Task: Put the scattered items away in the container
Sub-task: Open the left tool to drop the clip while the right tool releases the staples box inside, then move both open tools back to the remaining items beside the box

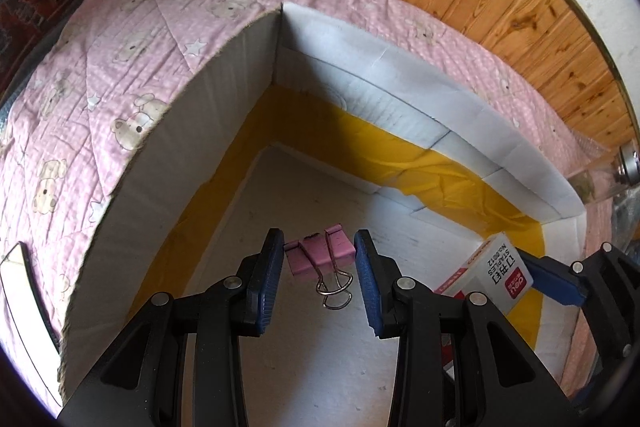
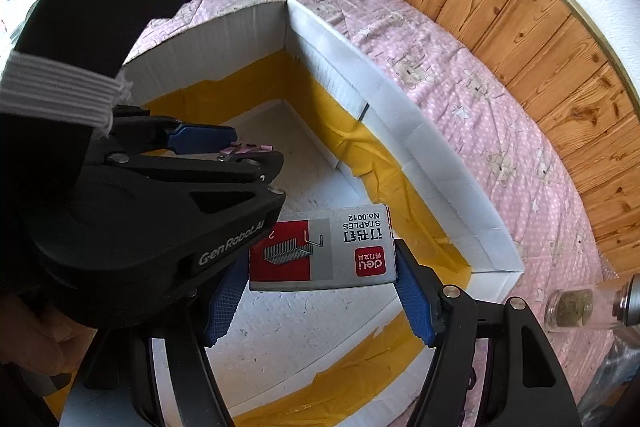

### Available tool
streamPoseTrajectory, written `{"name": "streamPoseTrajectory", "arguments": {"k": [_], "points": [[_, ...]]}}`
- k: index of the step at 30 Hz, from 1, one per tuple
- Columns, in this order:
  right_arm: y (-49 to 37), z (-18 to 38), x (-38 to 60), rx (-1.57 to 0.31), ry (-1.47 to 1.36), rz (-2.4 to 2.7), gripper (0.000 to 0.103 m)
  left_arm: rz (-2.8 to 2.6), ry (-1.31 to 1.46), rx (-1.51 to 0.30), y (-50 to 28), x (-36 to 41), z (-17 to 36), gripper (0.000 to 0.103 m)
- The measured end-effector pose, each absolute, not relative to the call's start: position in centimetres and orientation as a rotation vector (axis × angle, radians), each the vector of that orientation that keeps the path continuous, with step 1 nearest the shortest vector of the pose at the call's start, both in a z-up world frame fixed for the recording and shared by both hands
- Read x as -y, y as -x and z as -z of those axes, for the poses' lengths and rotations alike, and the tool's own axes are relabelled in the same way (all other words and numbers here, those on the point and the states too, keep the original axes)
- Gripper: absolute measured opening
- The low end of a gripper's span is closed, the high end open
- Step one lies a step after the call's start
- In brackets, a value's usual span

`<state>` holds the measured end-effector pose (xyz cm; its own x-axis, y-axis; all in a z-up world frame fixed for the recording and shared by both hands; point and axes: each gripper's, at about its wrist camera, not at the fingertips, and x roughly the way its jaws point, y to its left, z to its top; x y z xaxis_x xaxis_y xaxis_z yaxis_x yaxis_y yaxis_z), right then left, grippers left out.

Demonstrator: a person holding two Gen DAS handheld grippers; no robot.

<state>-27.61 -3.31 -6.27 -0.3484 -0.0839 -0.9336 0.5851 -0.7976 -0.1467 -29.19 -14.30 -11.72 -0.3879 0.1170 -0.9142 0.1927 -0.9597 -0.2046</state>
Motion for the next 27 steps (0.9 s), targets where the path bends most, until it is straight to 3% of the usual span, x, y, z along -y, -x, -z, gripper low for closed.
{"name": "streamPoseTrajectory", "arguments": {"k": [11, 15, 21, 27], "points": [[28.9, 7.9, 3.8, -0.724, -1.565, 2.128, 0.071, 2.536, -1.742, -0.453, 30.4, 14.5, 13.0, 0.039], [28.6, 7.5, 3.5, -0.721, -1.582, 2.158, 0.074, 2.552, -1.715, -0.477, 30.4, 15.0, 12.4, 0.045], [27.3, 6.0, 1.6, -0.586, -1.588, 2.235, 0.075, 2.605, -1.638, -0.530, 29.2, 15.7, 10.2, 0.045], [23.9, 3.3, 0.2, -0.418, -1.492, 2.289, 0.075, 2.653, -1.534, -0.461, 25.3, 15.5, 7.0, 0.045]]}}
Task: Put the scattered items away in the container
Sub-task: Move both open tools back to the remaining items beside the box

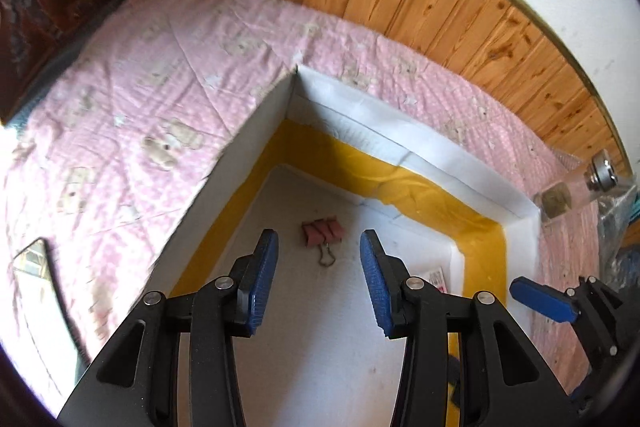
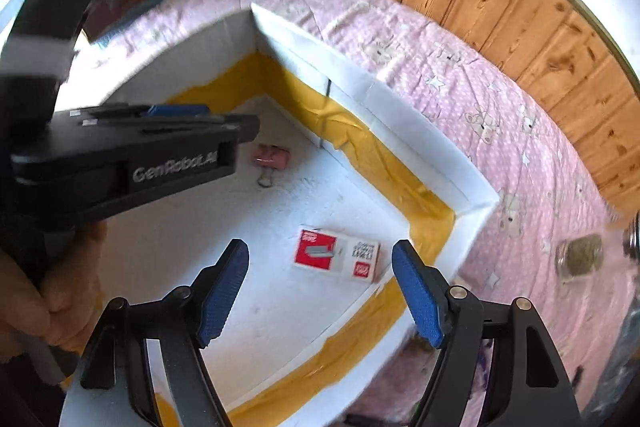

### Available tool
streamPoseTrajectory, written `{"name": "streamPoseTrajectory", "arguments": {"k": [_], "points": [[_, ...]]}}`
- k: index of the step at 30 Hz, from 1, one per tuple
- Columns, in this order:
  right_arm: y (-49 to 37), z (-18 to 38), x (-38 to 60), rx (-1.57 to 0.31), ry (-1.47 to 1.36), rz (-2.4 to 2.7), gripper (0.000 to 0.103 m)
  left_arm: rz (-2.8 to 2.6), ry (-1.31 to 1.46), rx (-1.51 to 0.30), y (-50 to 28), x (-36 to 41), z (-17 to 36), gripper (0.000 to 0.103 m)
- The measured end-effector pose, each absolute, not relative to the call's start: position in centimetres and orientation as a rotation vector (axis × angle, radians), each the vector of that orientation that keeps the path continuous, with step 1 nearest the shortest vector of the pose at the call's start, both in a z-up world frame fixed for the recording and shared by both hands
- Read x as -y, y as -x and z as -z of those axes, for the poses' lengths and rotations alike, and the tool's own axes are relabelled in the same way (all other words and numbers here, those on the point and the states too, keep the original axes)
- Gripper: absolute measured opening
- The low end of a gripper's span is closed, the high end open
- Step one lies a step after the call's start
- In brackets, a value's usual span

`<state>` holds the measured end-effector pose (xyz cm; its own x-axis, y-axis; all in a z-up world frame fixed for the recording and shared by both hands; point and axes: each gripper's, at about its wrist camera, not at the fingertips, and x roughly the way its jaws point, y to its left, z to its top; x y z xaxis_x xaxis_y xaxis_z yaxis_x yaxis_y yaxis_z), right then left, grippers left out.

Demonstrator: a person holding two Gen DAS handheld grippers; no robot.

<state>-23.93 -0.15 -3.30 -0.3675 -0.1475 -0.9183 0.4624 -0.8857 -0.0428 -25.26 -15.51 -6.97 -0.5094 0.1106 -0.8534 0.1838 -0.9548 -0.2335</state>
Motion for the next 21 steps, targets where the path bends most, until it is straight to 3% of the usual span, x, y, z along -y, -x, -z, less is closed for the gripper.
{"name": "streamPoseTrajectory", "arguments": {"k": [21], "points": [[9.7, -3.4, -3.3, -0.043, -1.043, 2.431, 0.075, 2.832, -1.367, -0.331, 11.3, 12.7, -1.1, 0.046]]}}
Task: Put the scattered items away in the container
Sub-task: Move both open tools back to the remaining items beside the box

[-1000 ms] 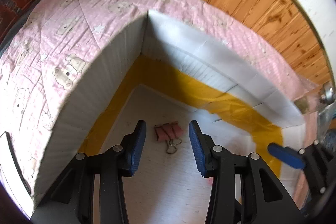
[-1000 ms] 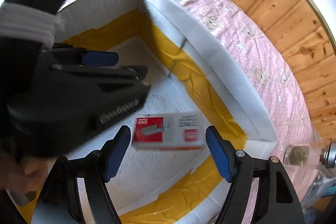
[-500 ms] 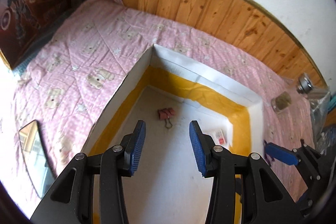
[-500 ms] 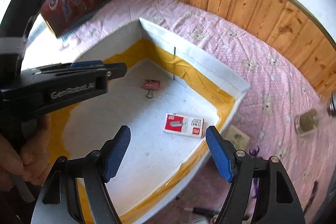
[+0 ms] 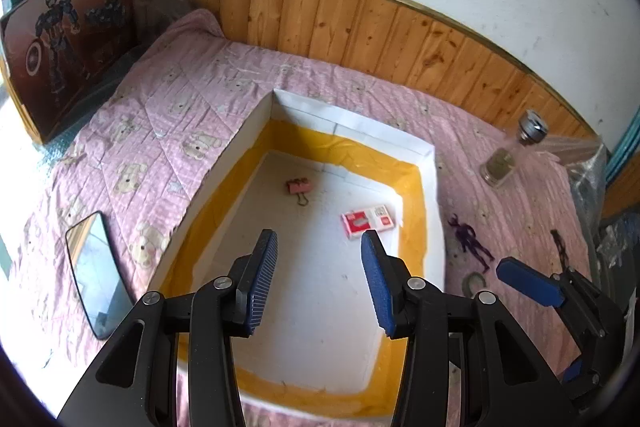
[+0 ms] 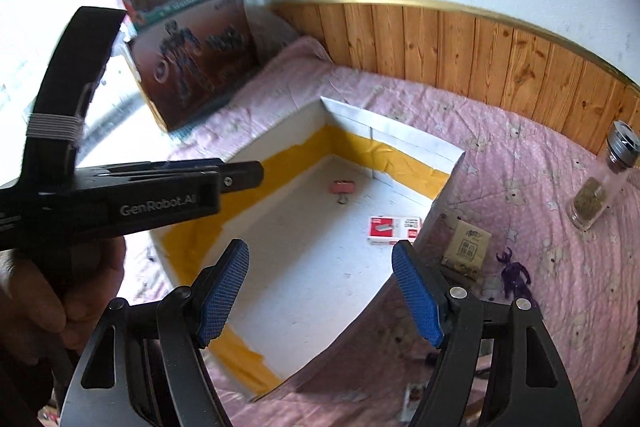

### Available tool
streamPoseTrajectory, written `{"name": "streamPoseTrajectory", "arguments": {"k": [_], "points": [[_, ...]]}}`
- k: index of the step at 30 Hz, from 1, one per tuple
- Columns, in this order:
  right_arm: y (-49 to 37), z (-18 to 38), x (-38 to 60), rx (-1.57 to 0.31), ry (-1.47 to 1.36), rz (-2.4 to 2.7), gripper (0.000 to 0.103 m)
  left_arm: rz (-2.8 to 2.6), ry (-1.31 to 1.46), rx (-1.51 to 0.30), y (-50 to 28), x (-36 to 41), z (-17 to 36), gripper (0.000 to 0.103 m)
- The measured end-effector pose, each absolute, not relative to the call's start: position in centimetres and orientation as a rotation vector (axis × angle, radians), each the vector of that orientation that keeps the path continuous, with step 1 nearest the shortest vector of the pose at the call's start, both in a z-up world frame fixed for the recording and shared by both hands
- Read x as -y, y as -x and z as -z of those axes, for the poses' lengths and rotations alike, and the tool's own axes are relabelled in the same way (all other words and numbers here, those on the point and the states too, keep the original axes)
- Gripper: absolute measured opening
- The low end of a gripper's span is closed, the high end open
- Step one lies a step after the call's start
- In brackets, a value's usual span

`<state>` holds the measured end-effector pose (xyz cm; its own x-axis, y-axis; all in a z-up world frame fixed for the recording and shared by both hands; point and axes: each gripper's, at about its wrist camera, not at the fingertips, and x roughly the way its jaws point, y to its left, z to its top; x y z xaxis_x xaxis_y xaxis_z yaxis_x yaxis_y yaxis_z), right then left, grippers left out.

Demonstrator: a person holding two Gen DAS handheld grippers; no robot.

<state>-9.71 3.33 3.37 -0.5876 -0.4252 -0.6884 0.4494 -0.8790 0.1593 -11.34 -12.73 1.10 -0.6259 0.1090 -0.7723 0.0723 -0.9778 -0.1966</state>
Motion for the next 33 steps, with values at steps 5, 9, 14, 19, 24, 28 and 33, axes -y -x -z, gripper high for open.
{"name": "streamPoseTrajectory", "arguments": {"k": [5, 9, 14, 19, 24, 28, 33], "points": [[6.5, -4.2, -4.0, -0.012, -0.925, 2.435, 0.075, -2.818, 1.284, 0.319, 8.2, 12.1, -1.5, 0.046], [4.6, -4.0, -5.0, 0.031, -0.893, 2.444, 0.075, -2.800, 1.239, 0.304, 5.9, 11.0, -1.6, 0.046], [2.3, -2.9, -8.0, 0.118, -0.908, 2.489, 0.075, -2.716, 1.218, 0.258, 3.3, 8.2, -1.1, 0.046], [0.2, -0.6, -12.9, 0.234, -0.984, 2.546, 0.075, -2.606, 1.234, 0.205, 2.1, 4.1, 0.1, 0.046], [-1.0, 2.5, -17.4, 0.316, -1.098, 2.599, 0.075, -2.492, 1.312, 0.170, 2.2, 0.3, 2.8, 0.047], [-0.9, 5.5, -20.3, 0.353, -1.249, 2.646, 0.075, -2.427, 1.374, 0.163, 2.6, -1.7, 4.7, 0.047], [0.4, 8.5, -22.7, 0.403, -1.414, 2.674, 0.075, -2.354, 1.451, 0.171, 3.7, -3.6, 7.4, 0.049]]}}
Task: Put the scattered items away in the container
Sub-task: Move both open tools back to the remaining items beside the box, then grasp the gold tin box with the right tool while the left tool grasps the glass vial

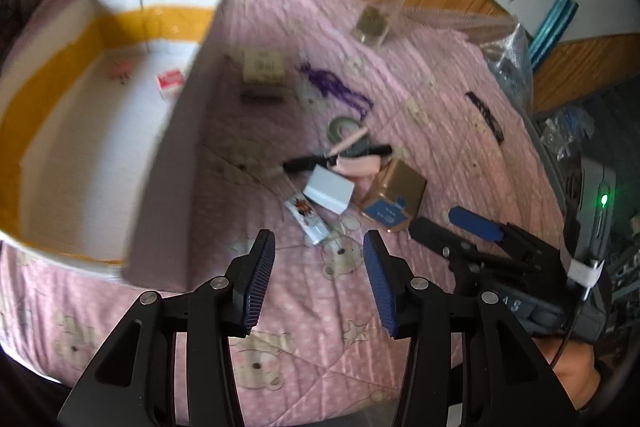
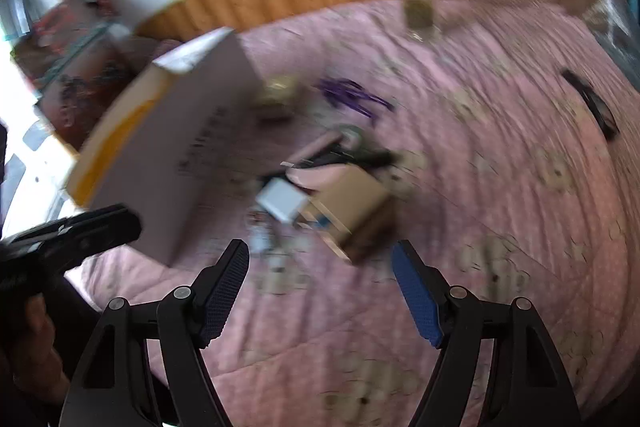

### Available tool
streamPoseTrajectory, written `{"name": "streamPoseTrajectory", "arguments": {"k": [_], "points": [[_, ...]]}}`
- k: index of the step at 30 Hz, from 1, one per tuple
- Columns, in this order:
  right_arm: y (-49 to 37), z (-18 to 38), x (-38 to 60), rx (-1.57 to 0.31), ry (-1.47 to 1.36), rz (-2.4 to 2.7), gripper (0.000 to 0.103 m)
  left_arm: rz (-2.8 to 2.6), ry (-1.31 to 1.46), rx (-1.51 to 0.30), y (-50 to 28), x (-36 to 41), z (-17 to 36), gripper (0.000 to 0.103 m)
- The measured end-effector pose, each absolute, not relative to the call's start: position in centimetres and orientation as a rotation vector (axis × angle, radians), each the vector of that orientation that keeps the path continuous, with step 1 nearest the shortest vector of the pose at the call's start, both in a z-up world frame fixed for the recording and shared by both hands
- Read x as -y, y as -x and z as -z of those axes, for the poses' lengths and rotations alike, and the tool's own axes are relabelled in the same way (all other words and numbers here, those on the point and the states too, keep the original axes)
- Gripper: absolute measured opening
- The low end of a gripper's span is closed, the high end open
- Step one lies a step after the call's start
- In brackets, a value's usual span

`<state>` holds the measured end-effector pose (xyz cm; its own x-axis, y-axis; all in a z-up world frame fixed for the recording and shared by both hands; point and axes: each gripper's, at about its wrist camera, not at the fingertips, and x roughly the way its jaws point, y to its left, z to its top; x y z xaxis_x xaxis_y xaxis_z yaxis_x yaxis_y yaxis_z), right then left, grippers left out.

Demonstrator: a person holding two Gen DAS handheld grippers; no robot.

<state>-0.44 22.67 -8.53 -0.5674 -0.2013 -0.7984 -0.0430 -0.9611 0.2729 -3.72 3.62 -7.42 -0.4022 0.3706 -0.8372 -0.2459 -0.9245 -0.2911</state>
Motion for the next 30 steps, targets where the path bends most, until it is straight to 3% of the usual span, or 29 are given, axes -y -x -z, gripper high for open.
{"name": "streamPoseTrajectory", "arguments": {"k": [4, 12, 13, 14, 16, 21, 25, 30], "points": [[2.3, 9.5, -22.6, 0.333, -1.472, 2.654, 0.079, -2.335, 1.524, 0.177, 5.0, -4.7, 9.7, 0.049], [6.0, 12.3, -20.5, -0.103, -1.588, 2.553, 0.080, -2.338, 1.656, 0.223, 8.3, -5.7, 14.2, 0.049], [6.1, 12.5, -20.5, -0.117, -1.579, 2.554, 0.079, -2.338, 1.669, 0.241, 8.7, -5.7, 14.7, 0.049], [6.2, 12.6, -20.7, -0.120, -1.571, 2.550, 0.071, -2.343, 1.682, 0.251, 9.0, -5.7, 15.2, 0.049], [6.3, 12.9, -21.1, -0.052, -1.572, 2.529, 0.061, -2.385, 1.645, 0.202, 9.3, -6.2, 15.1, 0.049], [6.1, 12.8, -22.9, 0.123, -1.564, 2.520, 0.061, -2.455, 1.573, 0.022, 9.2, -8.0, 15.2, 0.048], [6.1, 12.7, -24.7, 0.324, -1.563, 2.513, 0.060, -2.532, 1.518, -0.079, 8.6, -8.1, 15.2, 0.027], [5.8, 12.5, -25.3, 0.428, -1.549, 2.503, 0.058, -2.526, 1.546, 0.024, 8.7, -6.6, 15.1, 0.019]]}}
